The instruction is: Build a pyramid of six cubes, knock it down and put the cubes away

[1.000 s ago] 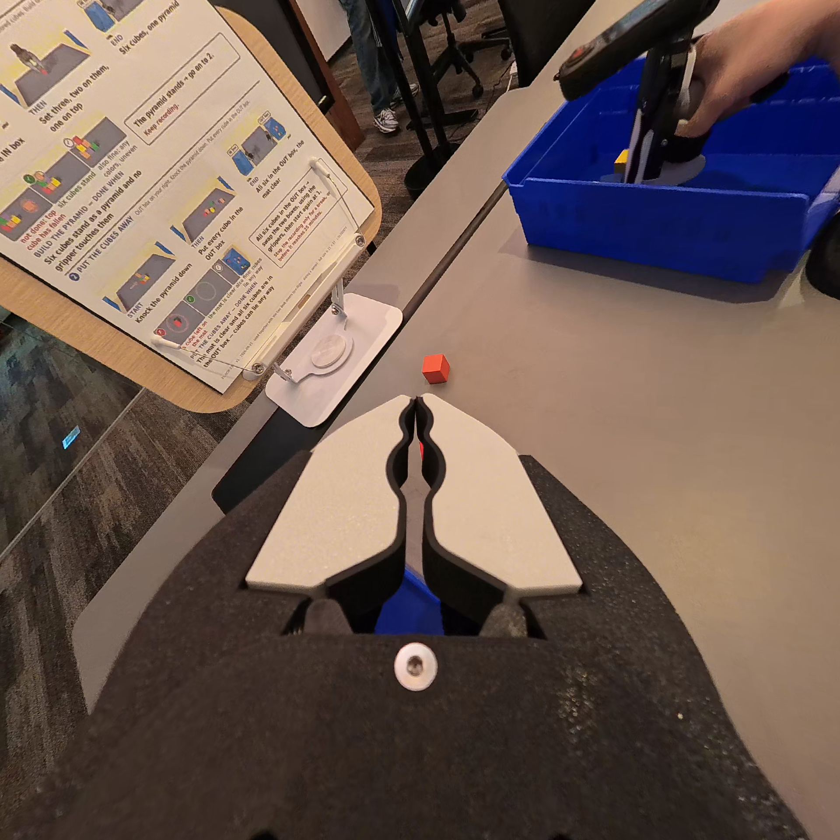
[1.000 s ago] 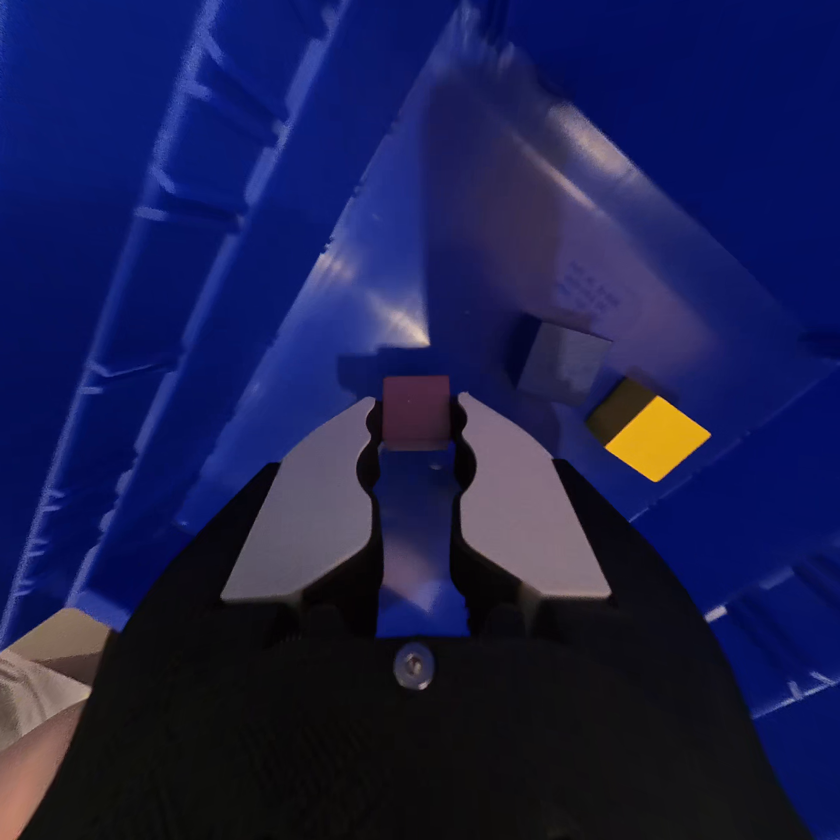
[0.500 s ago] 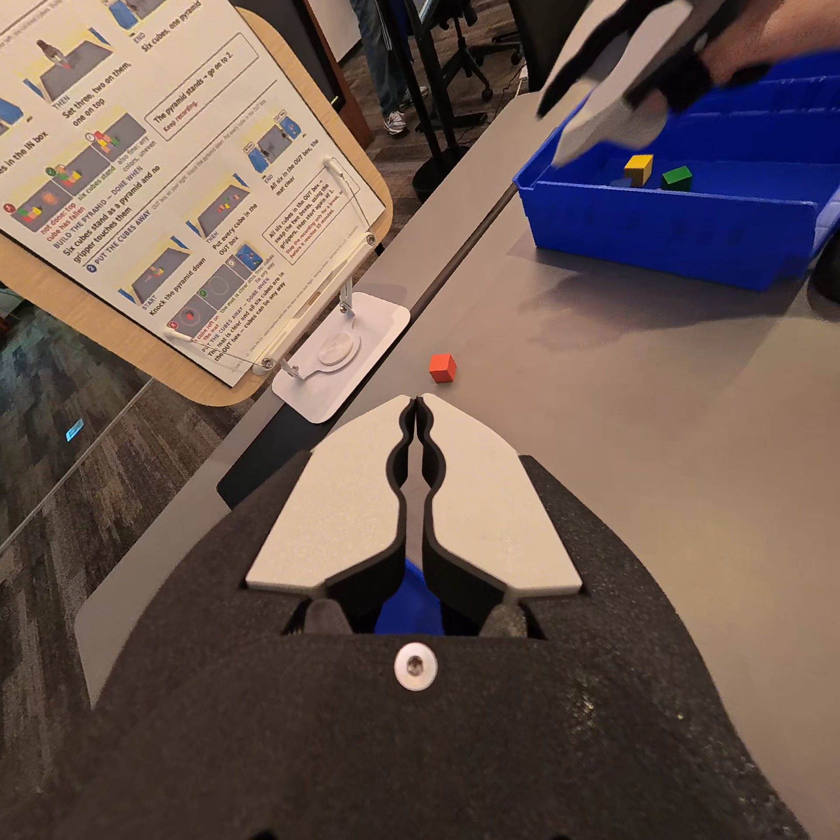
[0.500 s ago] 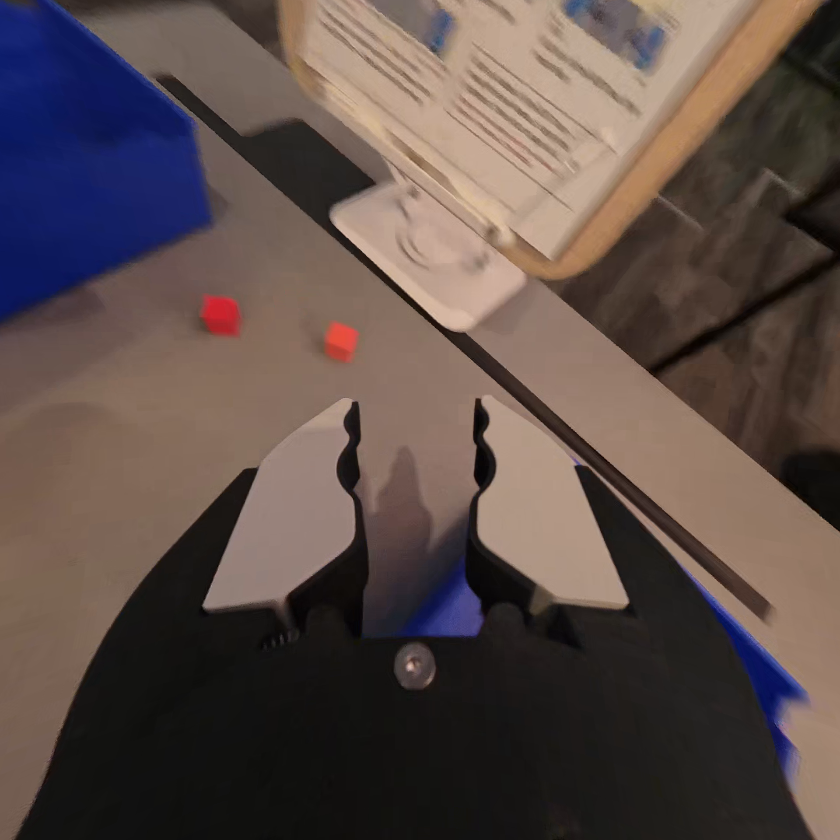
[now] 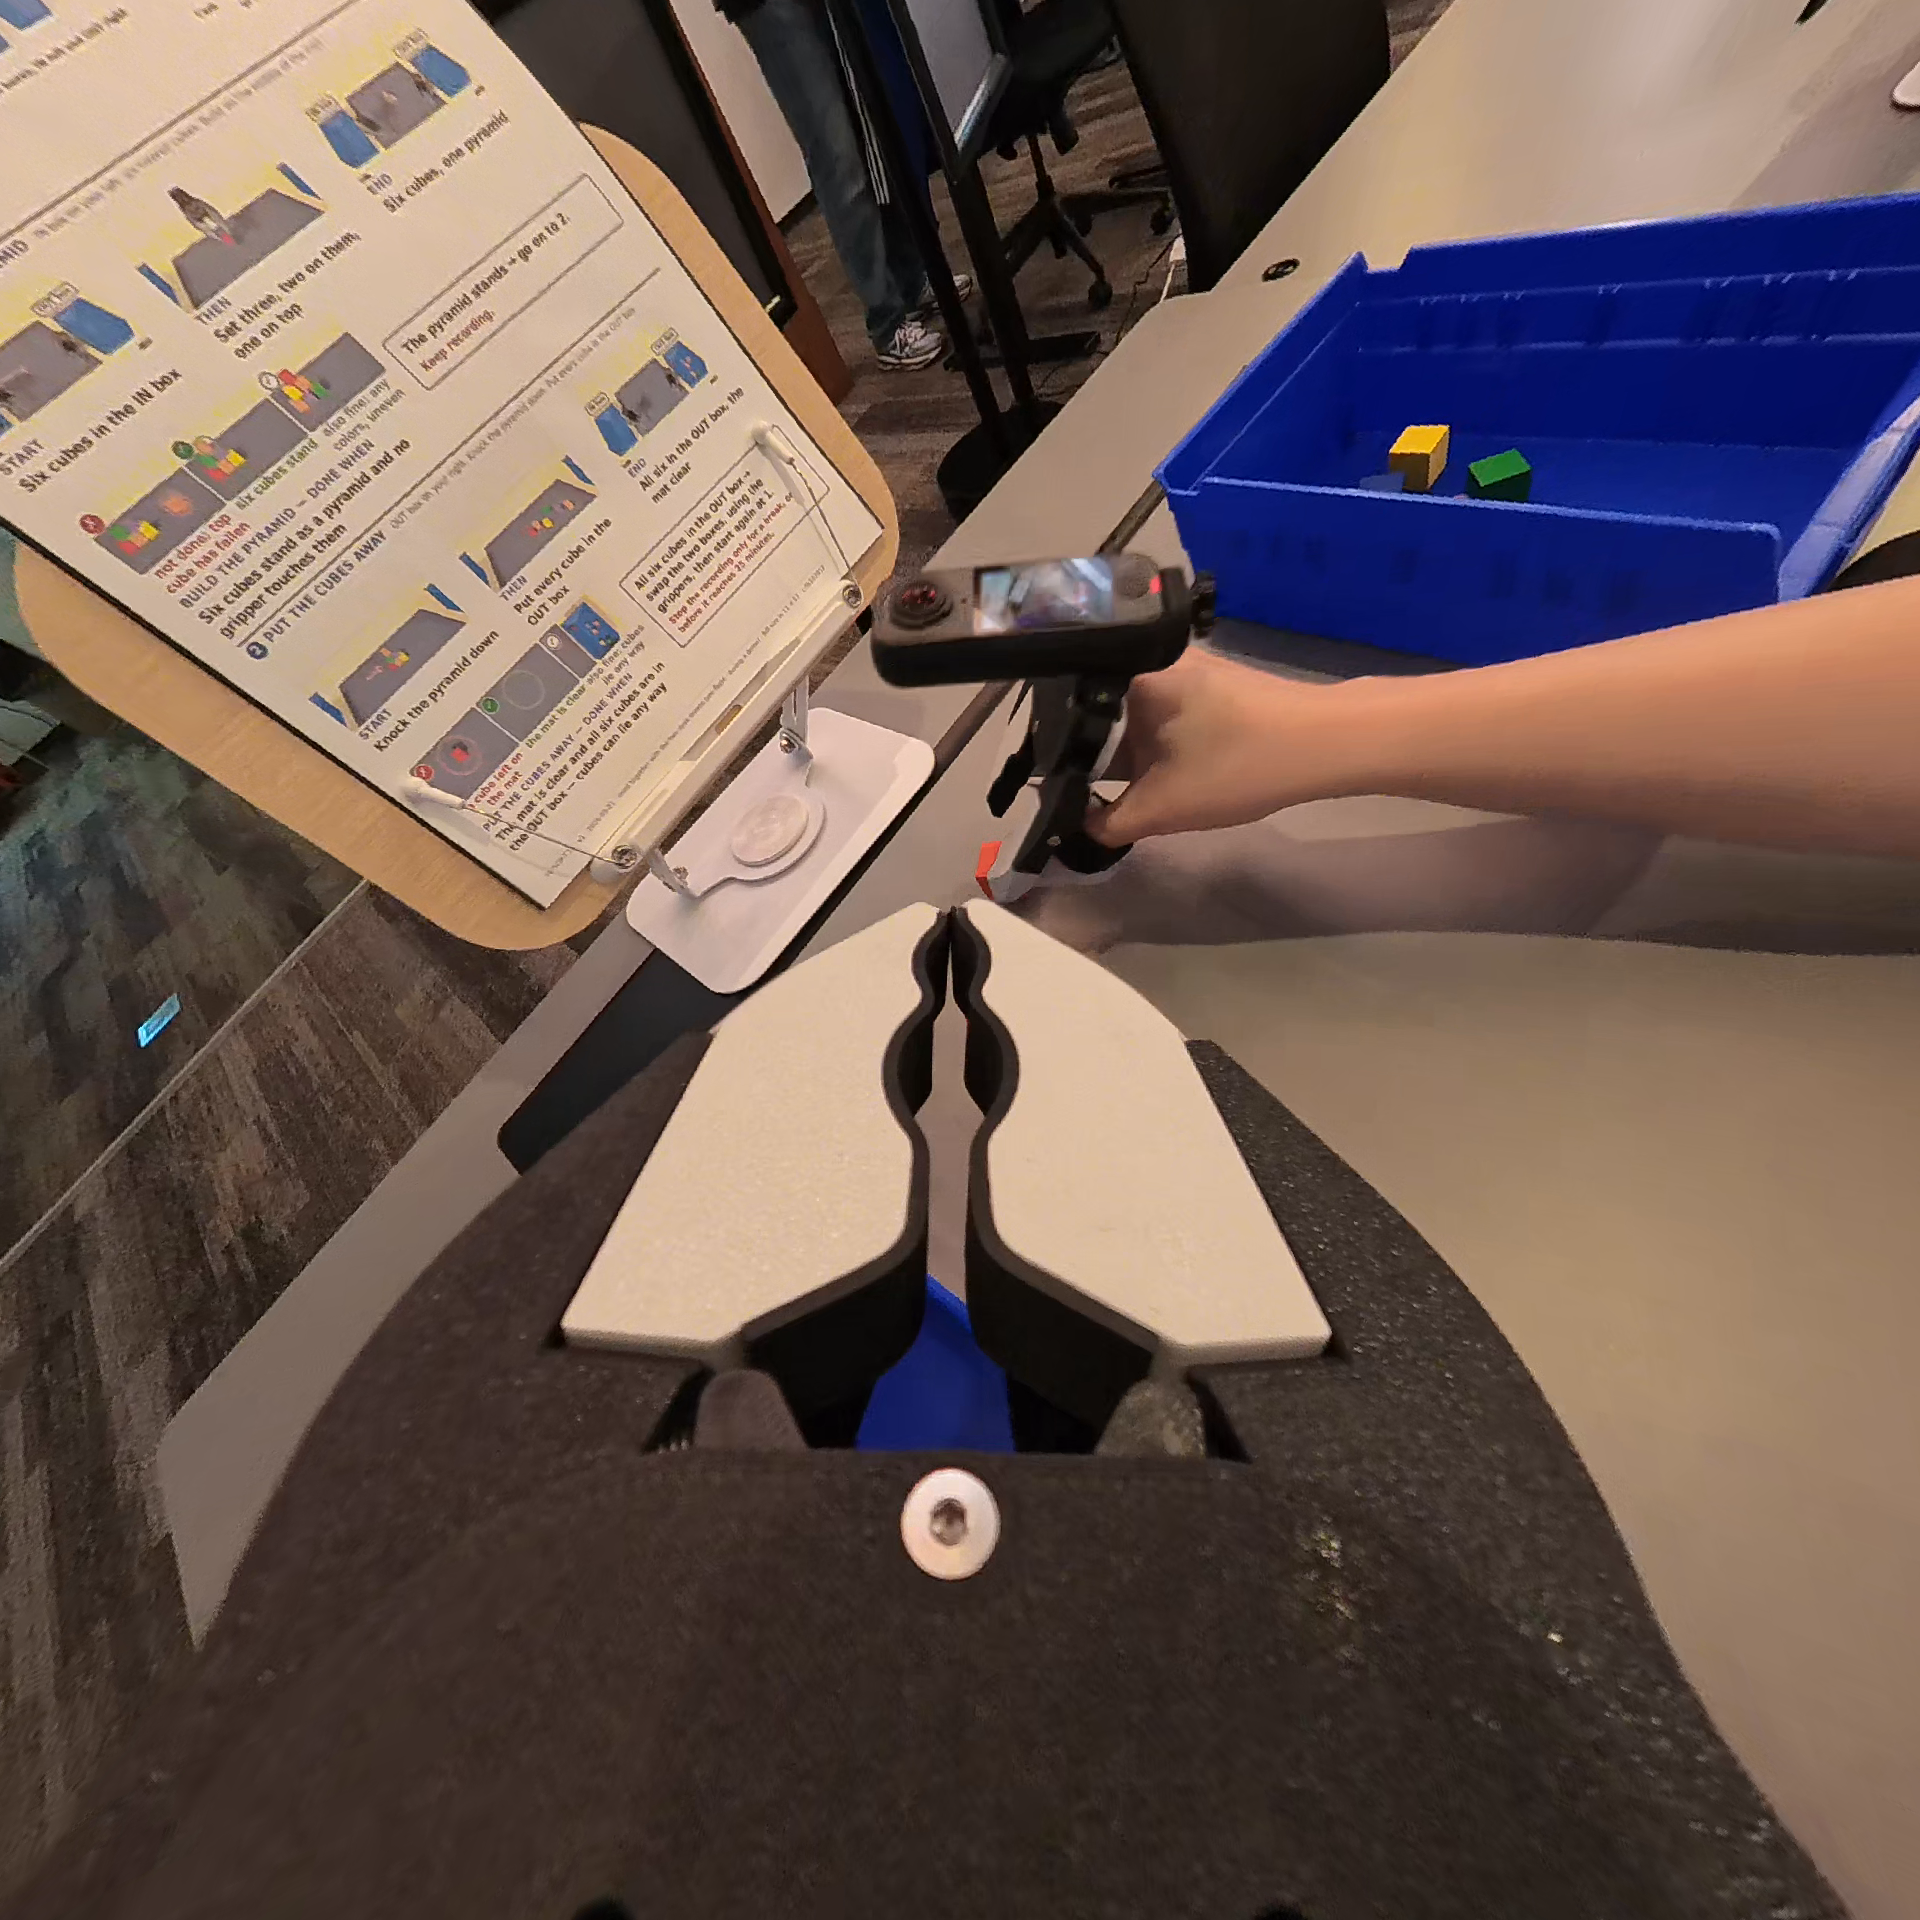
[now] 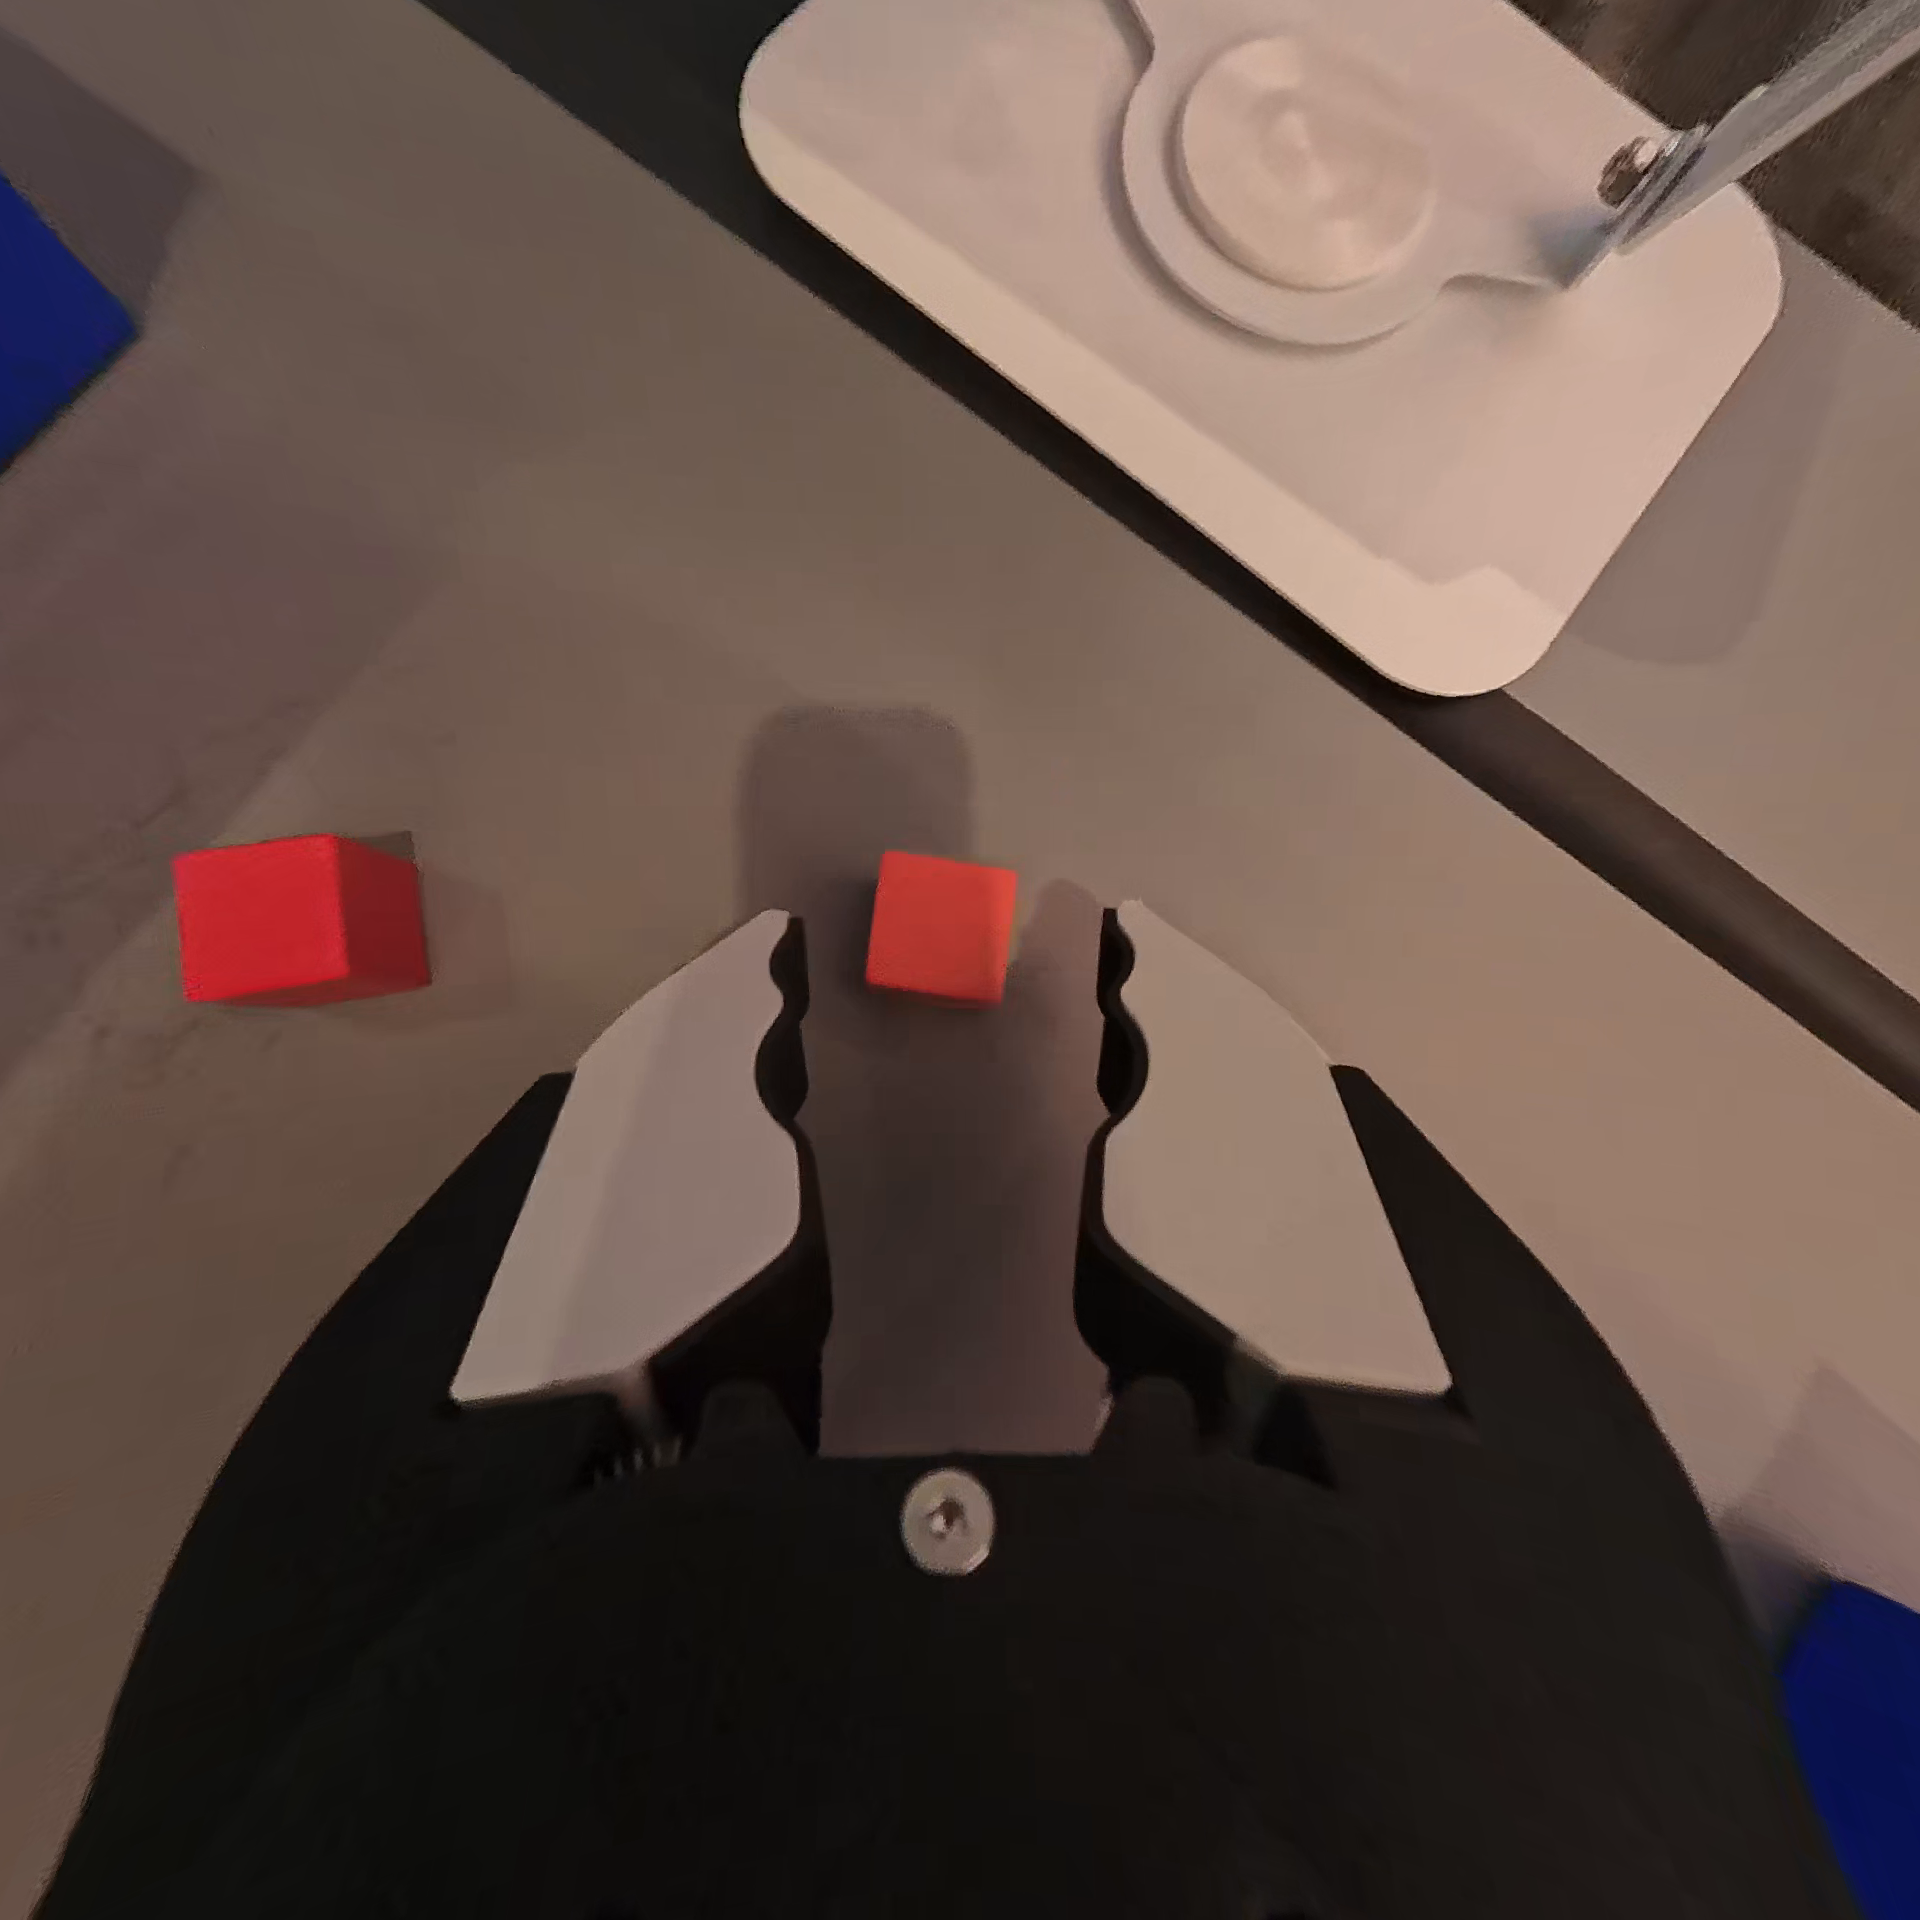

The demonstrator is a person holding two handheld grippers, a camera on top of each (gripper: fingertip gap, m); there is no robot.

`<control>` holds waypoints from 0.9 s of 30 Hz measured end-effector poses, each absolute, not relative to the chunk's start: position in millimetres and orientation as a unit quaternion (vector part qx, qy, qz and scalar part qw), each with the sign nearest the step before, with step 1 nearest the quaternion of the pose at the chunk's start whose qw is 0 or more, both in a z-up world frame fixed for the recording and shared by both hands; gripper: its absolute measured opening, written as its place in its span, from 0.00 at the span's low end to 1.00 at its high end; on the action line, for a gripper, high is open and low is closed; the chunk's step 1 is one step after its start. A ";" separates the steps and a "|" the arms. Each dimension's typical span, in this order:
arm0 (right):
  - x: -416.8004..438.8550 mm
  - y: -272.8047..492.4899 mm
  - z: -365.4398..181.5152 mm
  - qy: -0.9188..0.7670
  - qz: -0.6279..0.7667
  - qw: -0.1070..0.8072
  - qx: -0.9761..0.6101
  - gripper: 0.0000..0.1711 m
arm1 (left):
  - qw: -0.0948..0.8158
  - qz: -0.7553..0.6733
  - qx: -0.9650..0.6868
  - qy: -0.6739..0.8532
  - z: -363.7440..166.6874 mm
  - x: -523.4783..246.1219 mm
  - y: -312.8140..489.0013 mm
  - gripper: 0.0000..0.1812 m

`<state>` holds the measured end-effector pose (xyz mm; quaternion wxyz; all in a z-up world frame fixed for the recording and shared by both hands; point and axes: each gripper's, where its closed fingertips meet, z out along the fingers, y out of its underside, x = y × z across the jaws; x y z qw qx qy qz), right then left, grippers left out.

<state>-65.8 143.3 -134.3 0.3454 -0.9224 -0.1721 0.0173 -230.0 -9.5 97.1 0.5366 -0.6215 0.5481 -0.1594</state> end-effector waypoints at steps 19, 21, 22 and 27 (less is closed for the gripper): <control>64.4 -1.6 49.1 -0.180 -0.018 0.464 -0.867 0.17 | 0.519 -0.153 -0.628 0.559 84.4 -220.4 -6.2 0.00; 113.4 -16.6 24.0 -0.125 0.005 0.419 -0.899 0.17 | 0.512 -0.149 -0.629 0.565 79.3 -216.0 -6.2 0.00; 132.3 -21.7 4.7 -0.109 0.022 0.389 -0.915 0.17 | 0.509 -0.148 -0.630 0.568 76.9 -213.9 -6.4 0.00; 168.6 -22.0 -85.4 -0.109 0.103 0.287 -0.946 0.17 | 0.505 -0.145 -0.625 0.578 69.6 -201.8 -8.5 0.00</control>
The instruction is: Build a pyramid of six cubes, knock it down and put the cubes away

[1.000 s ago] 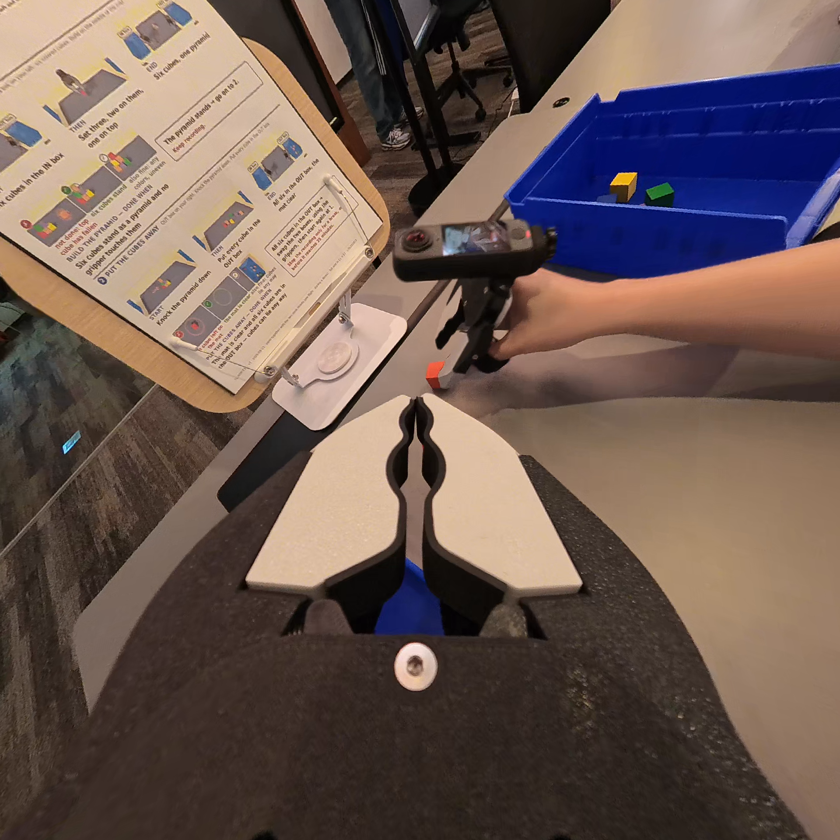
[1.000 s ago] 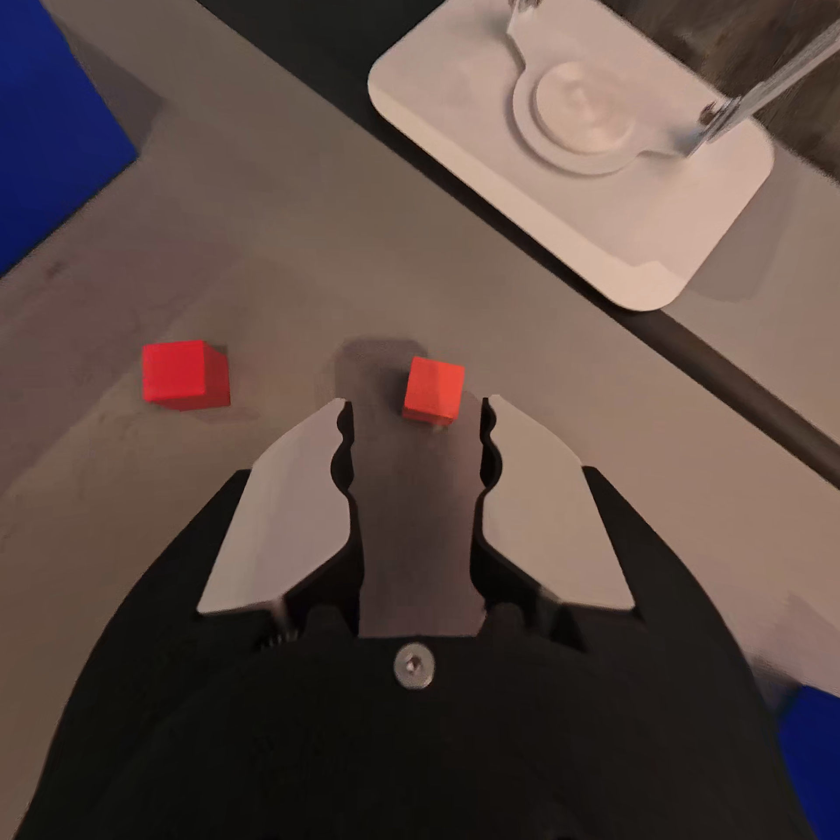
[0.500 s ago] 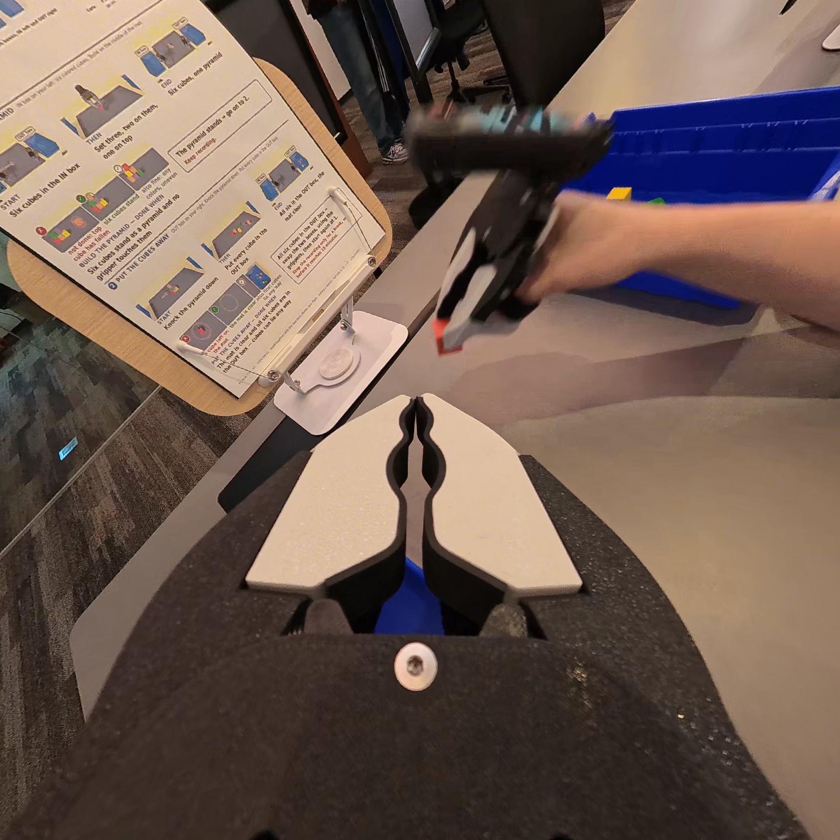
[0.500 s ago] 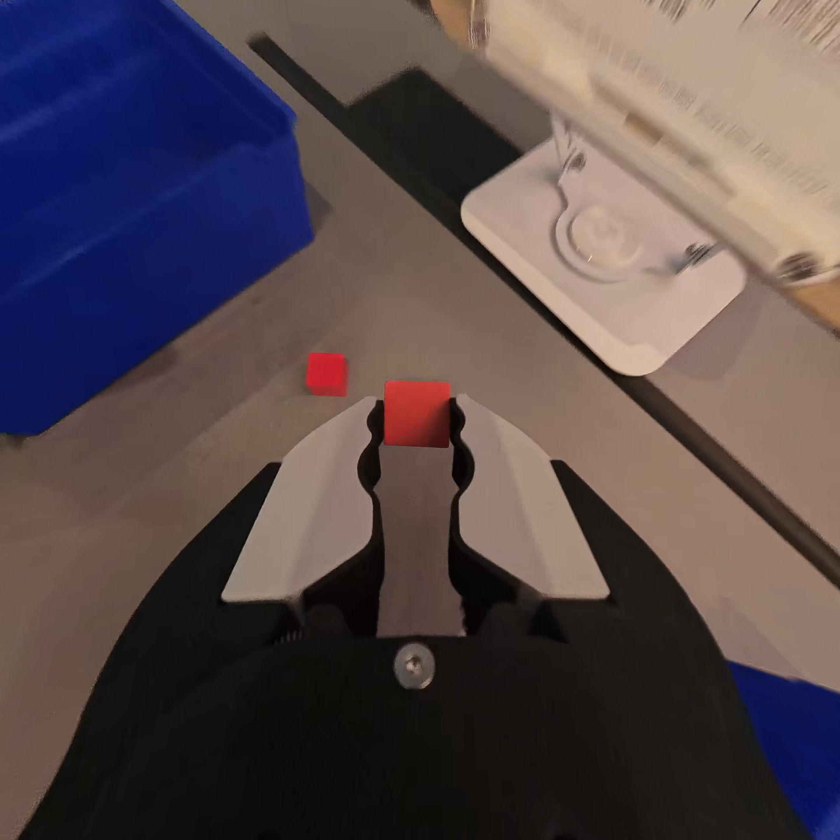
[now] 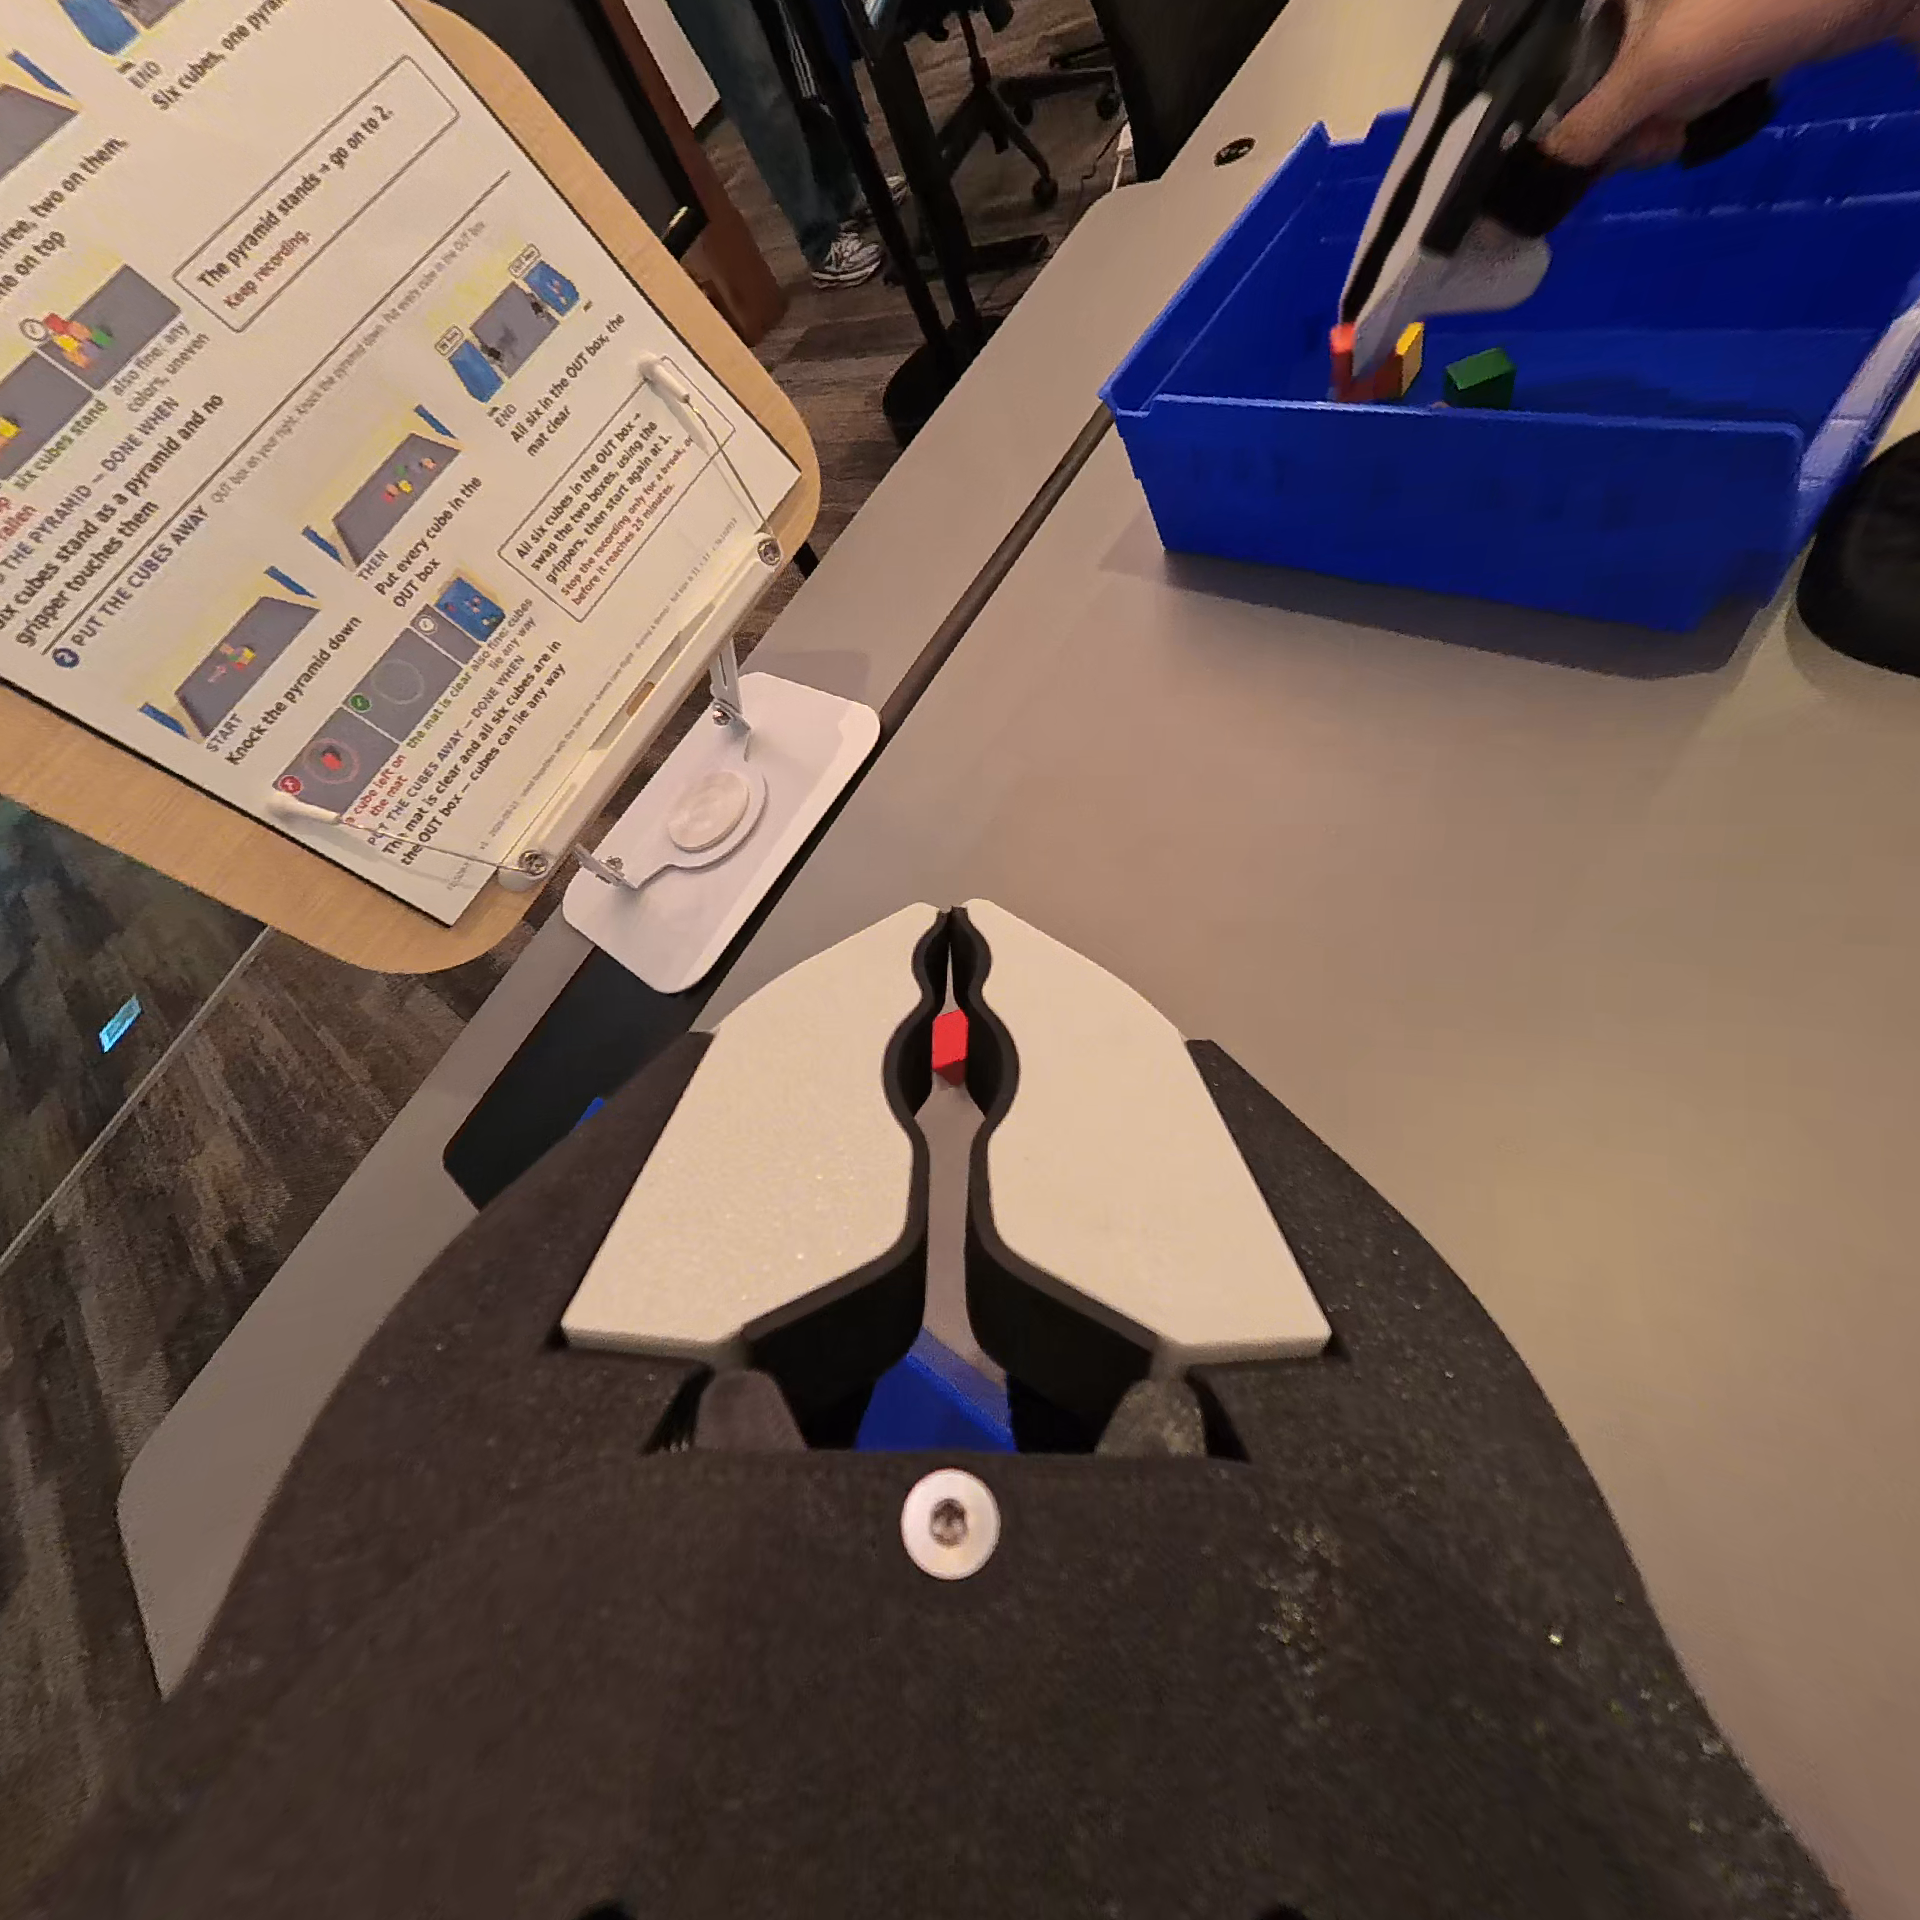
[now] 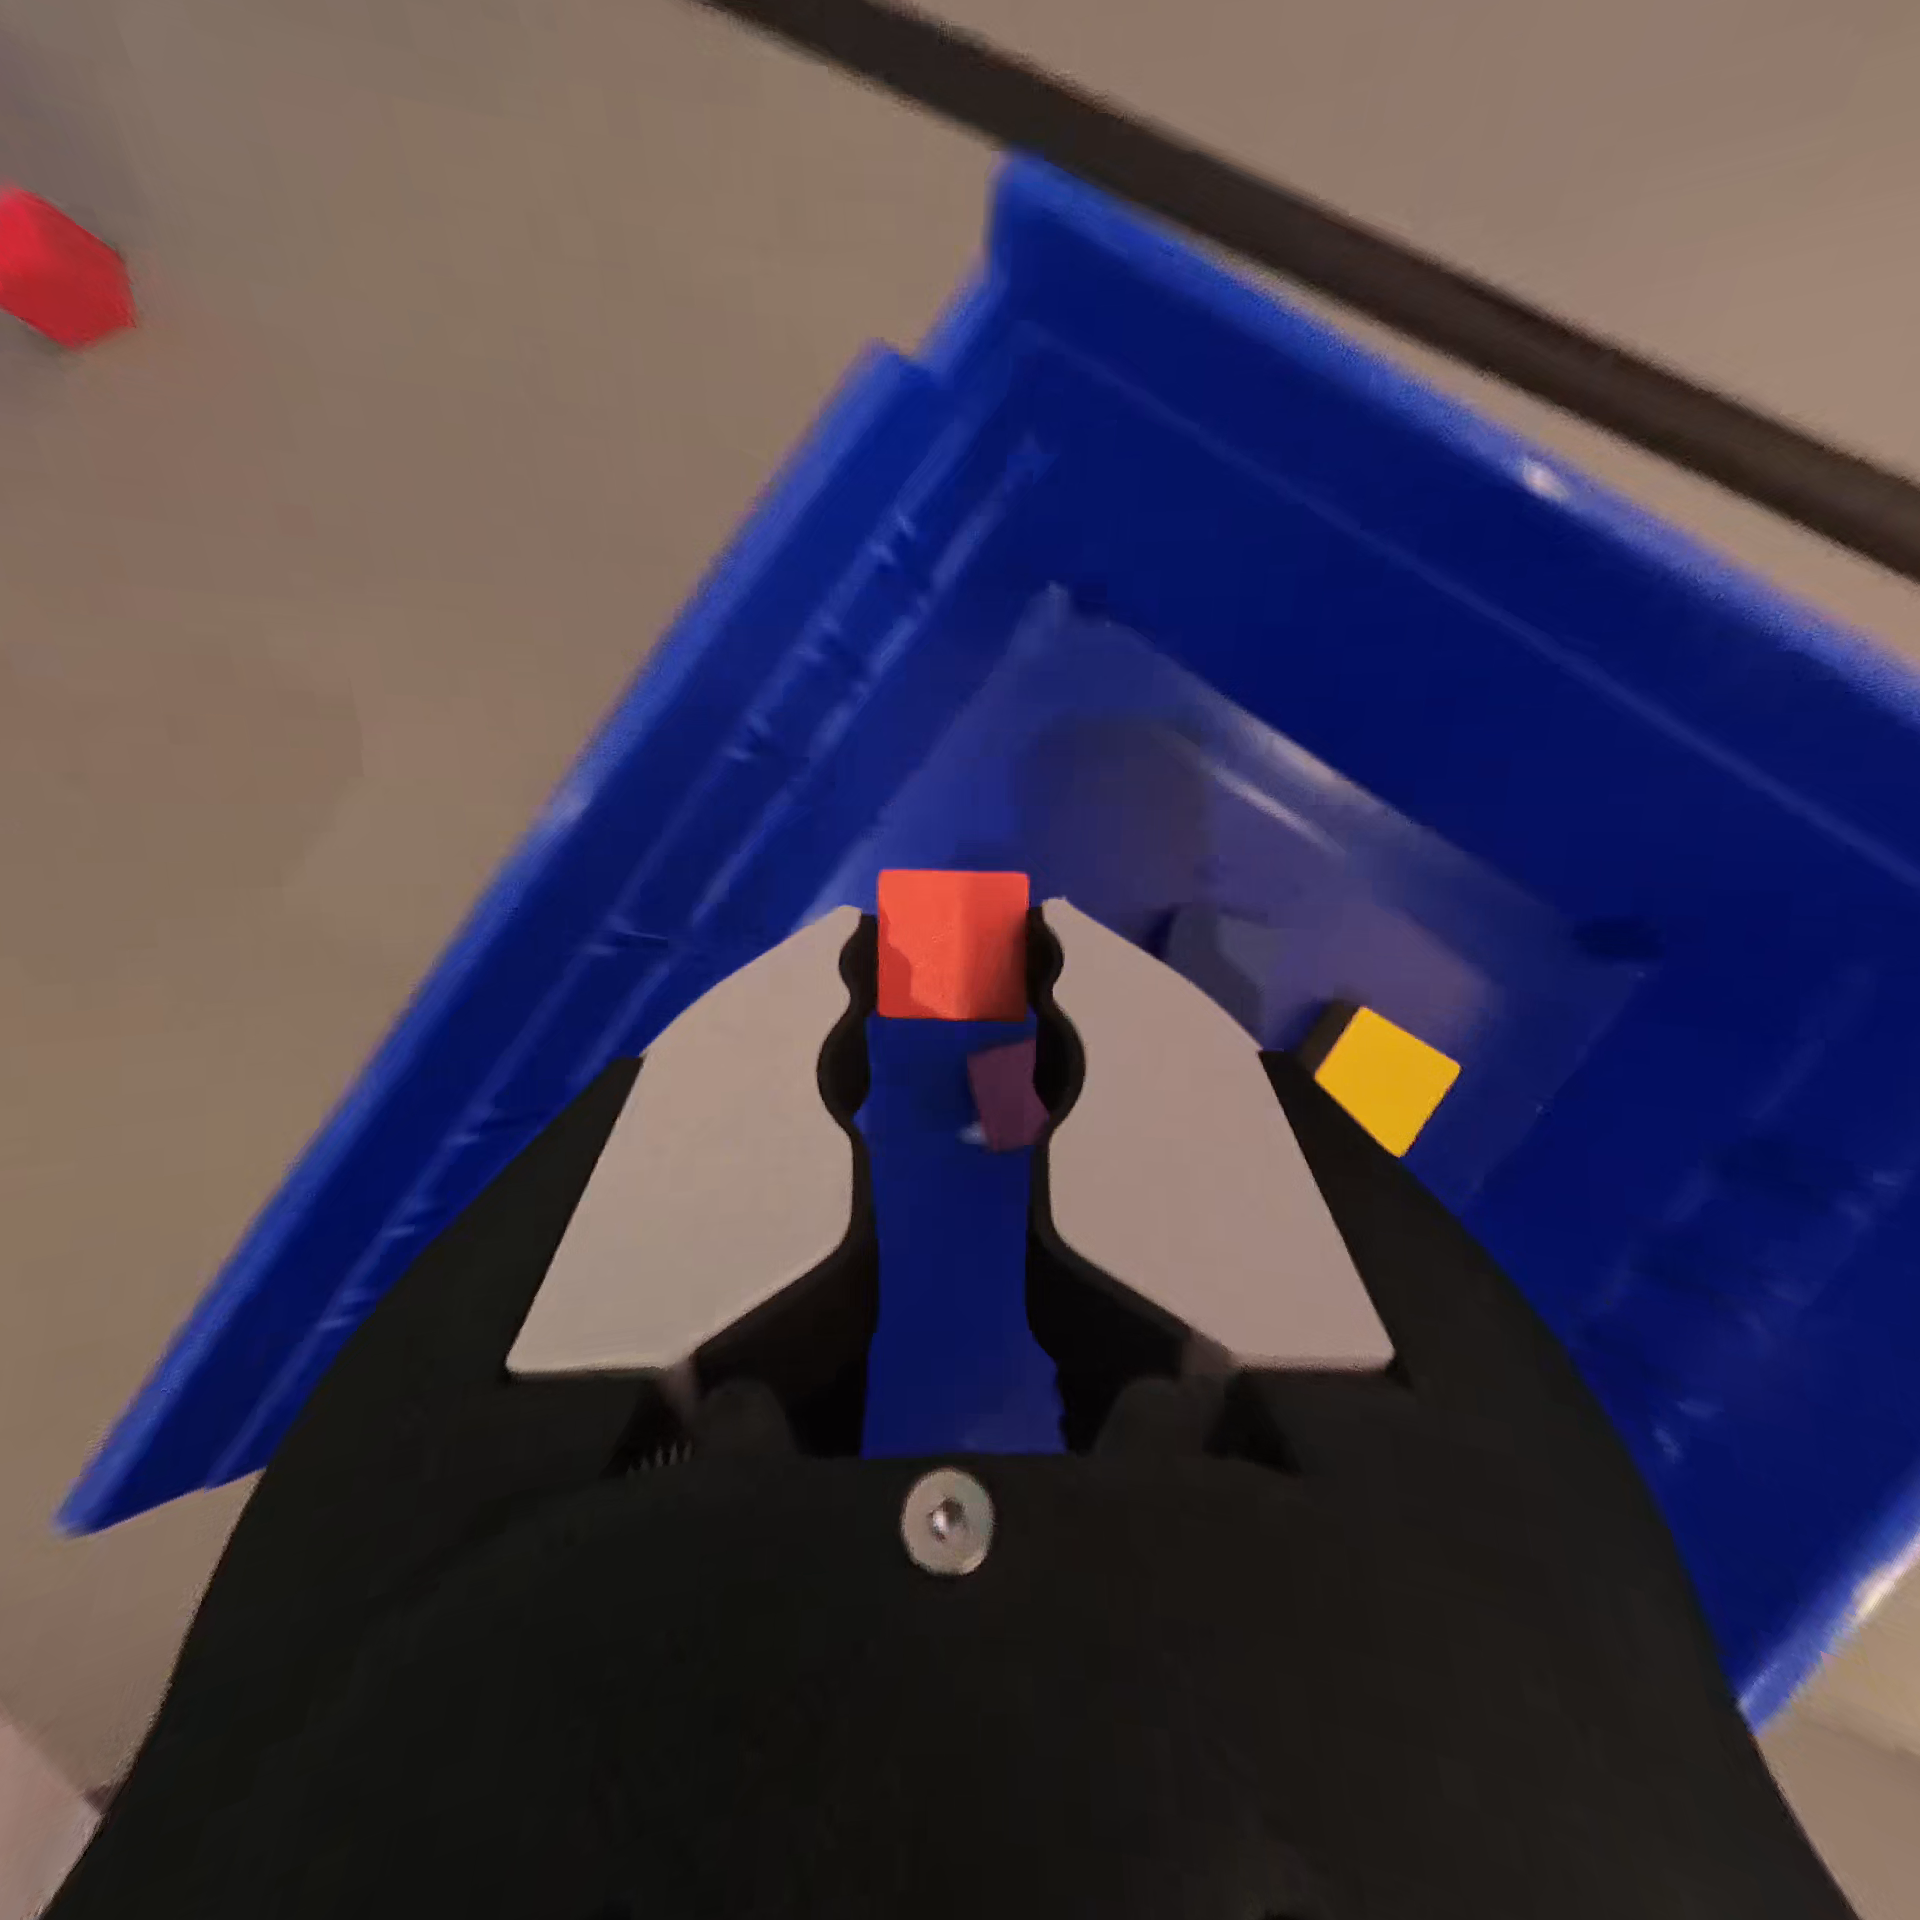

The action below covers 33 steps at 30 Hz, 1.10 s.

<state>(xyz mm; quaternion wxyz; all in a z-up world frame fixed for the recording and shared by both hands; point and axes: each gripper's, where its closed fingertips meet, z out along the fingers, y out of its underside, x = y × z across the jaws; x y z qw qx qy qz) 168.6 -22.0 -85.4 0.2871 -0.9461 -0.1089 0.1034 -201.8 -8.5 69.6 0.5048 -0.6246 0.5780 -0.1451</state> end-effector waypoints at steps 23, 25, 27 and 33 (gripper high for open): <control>102.0 -13.3 26.6 -0.173 0.020 0.433 -0.884 0.25 | 0.518 -0.145 -0.625 0.566 79.3 -211.8 -5.0 0.00; 30.1 -6.8 41.3 -0.241 0.060 0.461 -0.852 0.26 | 0.524 -0.149 -0.626 0.558 83.7 -216.5 -3.7 0.00; -39.5 2.7 29.2 -0.298 0.108 0.441 -0.840 0.28 | 0.527 -0.151 -0.628 0.553 86.5 -220.6 -2.8 0.00; -161.6 63.6 -73.7 -0.347 0.113 0.350 -0.863 0.29 | 0.532 -0.148 -0.621 0.556 90.6 -223.5 -8.1 0.00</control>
